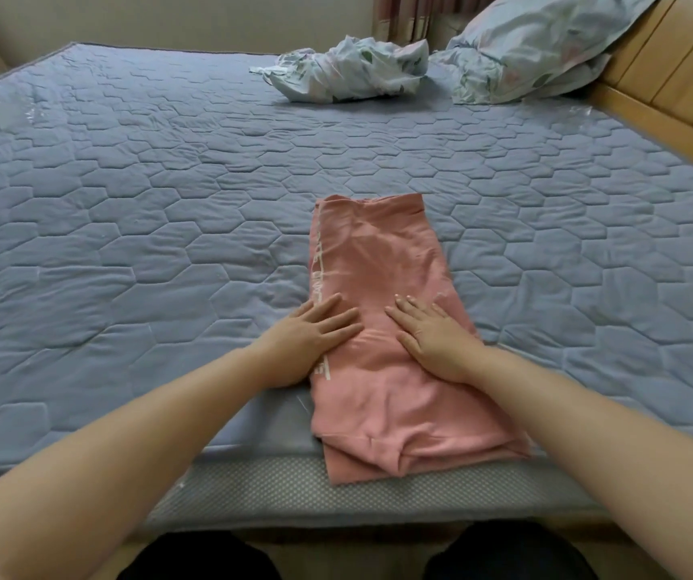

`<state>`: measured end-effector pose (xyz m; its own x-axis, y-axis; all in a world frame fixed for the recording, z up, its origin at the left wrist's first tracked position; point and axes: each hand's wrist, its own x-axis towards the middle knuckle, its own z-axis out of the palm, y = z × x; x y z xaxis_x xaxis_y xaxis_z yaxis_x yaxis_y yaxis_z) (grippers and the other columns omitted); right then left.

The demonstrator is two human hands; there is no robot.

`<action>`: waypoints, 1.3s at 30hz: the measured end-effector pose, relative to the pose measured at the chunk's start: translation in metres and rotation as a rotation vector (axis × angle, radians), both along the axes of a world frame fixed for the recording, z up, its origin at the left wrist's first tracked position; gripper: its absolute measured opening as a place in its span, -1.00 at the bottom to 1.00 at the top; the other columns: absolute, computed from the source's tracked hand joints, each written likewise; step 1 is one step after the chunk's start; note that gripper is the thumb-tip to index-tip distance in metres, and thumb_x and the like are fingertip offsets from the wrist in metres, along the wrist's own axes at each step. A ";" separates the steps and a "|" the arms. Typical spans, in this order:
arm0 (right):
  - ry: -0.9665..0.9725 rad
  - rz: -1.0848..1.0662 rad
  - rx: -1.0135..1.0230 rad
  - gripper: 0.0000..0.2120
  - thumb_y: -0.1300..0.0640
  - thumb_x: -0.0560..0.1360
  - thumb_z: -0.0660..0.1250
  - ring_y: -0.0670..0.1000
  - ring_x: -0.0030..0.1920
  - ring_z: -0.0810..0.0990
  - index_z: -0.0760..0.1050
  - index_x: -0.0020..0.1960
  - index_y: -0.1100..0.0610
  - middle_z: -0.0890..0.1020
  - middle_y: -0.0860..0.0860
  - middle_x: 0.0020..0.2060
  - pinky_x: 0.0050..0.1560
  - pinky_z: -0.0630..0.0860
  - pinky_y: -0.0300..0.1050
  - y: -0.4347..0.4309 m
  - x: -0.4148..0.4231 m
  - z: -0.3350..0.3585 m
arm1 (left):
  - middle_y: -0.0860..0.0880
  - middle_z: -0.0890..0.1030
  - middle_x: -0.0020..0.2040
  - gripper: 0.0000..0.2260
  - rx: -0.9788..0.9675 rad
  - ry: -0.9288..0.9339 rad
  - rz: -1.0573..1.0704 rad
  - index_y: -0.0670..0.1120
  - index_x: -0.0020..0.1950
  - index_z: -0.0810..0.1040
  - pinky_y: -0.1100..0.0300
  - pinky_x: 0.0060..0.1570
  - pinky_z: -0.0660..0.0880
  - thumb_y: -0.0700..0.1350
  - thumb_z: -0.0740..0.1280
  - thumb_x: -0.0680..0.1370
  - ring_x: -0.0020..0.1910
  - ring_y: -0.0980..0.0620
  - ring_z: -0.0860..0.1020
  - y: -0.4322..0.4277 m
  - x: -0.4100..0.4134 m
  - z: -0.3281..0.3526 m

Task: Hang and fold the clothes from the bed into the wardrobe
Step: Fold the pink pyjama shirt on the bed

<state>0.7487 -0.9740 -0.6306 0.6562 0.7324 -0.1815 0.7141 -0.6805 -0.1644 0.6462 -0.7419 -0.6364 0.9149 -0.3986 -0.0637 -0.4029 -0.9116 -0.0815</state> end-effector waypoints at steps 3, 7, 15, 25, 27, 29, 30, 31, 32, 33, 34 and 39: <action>0.019 0.071 0.134 -0.45 0.33 0.57 0.09 -0.03 0.53 0.06 0.16 0.52 0.06 0.14 0.03 0.53 0.46 -0.08 -0.22 -0.037 -0.007 0.012 | 0.06 -0.03 0.57 -0.26 -0.041 0.026 -0.034 0.10 0.54 -0.09 0.05 0.51 -0.08 -0.23 0.21 0.48 0.55 -0.04 -0.12 0.006 -0.027 -0.004; -0.204 0.152 0.058 -0.40 0.37 0.54 0.10 0.04 0.54 0.06 0.13 0.53 0.06 0.15 0.08 0.52 0.50 -0.02 -0.14 -0.091 -0.001 0.021 | -0.06 0.33 0.47 -0.31 -0.055 -0.169 -0.249 -0.03 0.49 0.30 -0.10 0.41 0.21 -0.21 0.39 0.36 0.45 -0.10 0.30 0.000 -0.047 0.001; -0.496 0.538 0.111 -0.47 0.33 0.40 0.45 0.23 0.32 0.45 0.48 0.35 0.13 0.44 0.22 0.35 0.25 0.41 0.26 -0.120 -0.017 0.018 | -0.09 0.49 0.36 -0.59 -0.219 -0.222 -0.328 -0.13 0.38 0.46 0.00 0.32 0.39 -0.19 0.34 0.52 0.35 -0.08 0.45 -0.030 -0.063 -0.001; 0.431 -0.146 0.419 -0.86 0.32 0.46 0.40 -0.20 -0.09 0.55 0.67 -0.02 0.20 0.67 -0.03 -0.07 -0.01 0.45 -0.24 -0.104 -0.020 0.045 | 0.14 0.60 -0.23 -0.83 -1.005 0.443 0.302 -0.11 -0.14 0.58 0.22 -0.07 0.48 -0.37 0.33 0.45 -0.23 0.26 0.51 -0.022 -0.045 0.046; 0.413 -0.126 0.334 -0.83 0.35 0.46 0.35 -0.24 -0.31 0.48 0.61 -0.25 0.16 0.62 -0.02 -0.33 -0.21 0.44 -0.15 -0.105 -0.013 0.055 | 0.07 0.61 -0.20 -0.85 -1.084 0.556 0.312 -0.18 -0.06 0.56 0.24 -0.09 0.50 -0.29 0.33 0.39 -0.20 0.20 0.53 -0.019 -0.043 0.052; 0.403 -0.108 0.230 -0.89 0.31 0.47 0.30 -0.14 -0.26 0.47 0.58 -0.20 0.28 0.61 0.12 -0.30 -0.18 0.47 -0.03 -0.105 -0.009 0.060 | 0.12 0.62 -0.25 -0.82 -1.173 0.648 0.325 -0.15 -0.08 0.55 0.35 -0.22 0.49 -0.24 0.27 0.34 -0.26 0.21 0.55 -0.021 -0.042 0.053; 0.421 -0.099 0.235 -0.88 0.30 0.46 0.30 -0.12 -0.25 0.47 0.56 -0.19 0.33 0.60 0.13 -0.30 -0.17 0.48 -0.03 -0.105 -0.009 0.061 | 0.12 0.61 -0.28 -0.85 -1.213 0.651 0.337 -0.14 -0.11 0.55 0.37 -0.26 0.48 -0.21 0.26 0.37 -0.28 0.21 0.55 -0.023 -0.042 0.051; 0.459 -0.104 0.294 -0.87 0.27 0.42 0.29 -0.15 -0.29 0.45 0.55 -0.27 0.30 0.57 0.07 -0.36 -0.23 0.46 -0.14 -0.104 -0.009 0.064 | 0.10 0.61 -0.28 -0.87 -1.268 0.618 0.376 -0.15 -0.13 0.56 0.36 -0.28 0.48 -0.16 0.28 0.39 -0.28 0.18 0.55 -0.024 -0.040 0.049; 0.507 -0.143 0.395 -0.85 0.25 0.39 0.30 -0.19 -0.35 0.43 0.53 -0.35 0.23 0.53 0.00 -0.41 -0.27 0.43 -0.25 -0.101 -0.009 0.067 | 0.06 0.62 -0.27 -0.84 -1.355 0.555 0.448 -0.17 -0.13 0.57 0.33 -0.28 0.49 -0.10 0.31 0.41 -0.27 0.15 0.55 -0.025 -0.038 0.048; 0.541 -0.196 0.513 -0.82 0.23 0.41 0.34 -0.22 -0.38 0.44 0.52 -0.37 0.15 0.53 -0.05 -0.41 -0.28 0.41 -0.32 -0.096 -0.008 0.072 | 0.03 0.63 -0.26 -0.82 -1.456 0.473 0.532 -0.17 -0.12 0.58 0.30 -0.28 0.50 -0.06 0.35 0.43 -0.26 0.12 0.56 -0.025 -0.033 0.046; 0.573 -0.255 0.640 -0.80 0.22 0.46 0.39 -0.23 -0.37 0.49 0.56 -0.34 0.10 0.58 -0.09 -0.39 -0.27 0.43 -0.35 -0.091 -0.006 0.076 | 0.02 0.66 -0.25 -0.82 -1.554 0.386 0.614 -0.15 -0.10 0.59 0.28 -0.28 0.51 -0.03 0.39 0.46 -0.24 0.11 0.58 -0.024 -0.027 0.046; 0.611 -0.594 0.936 -0.77 -0.03 0.49 0.38 -0.04 -0.19 0.64 0.63 -0.14 0.14 0.70 -0.01 -0.24 -0.25 0.54 -0.27 -0.051 0.016 0.075 | 0.06 0.67 -0.25 -0.76 -1.668 0.076 0.978 -0.05 -0.08 0.64 0.26 -0.34 0.52 0.08 0.45 0.39 -0.27 0.10 0.63 -0.033 0.008 0.044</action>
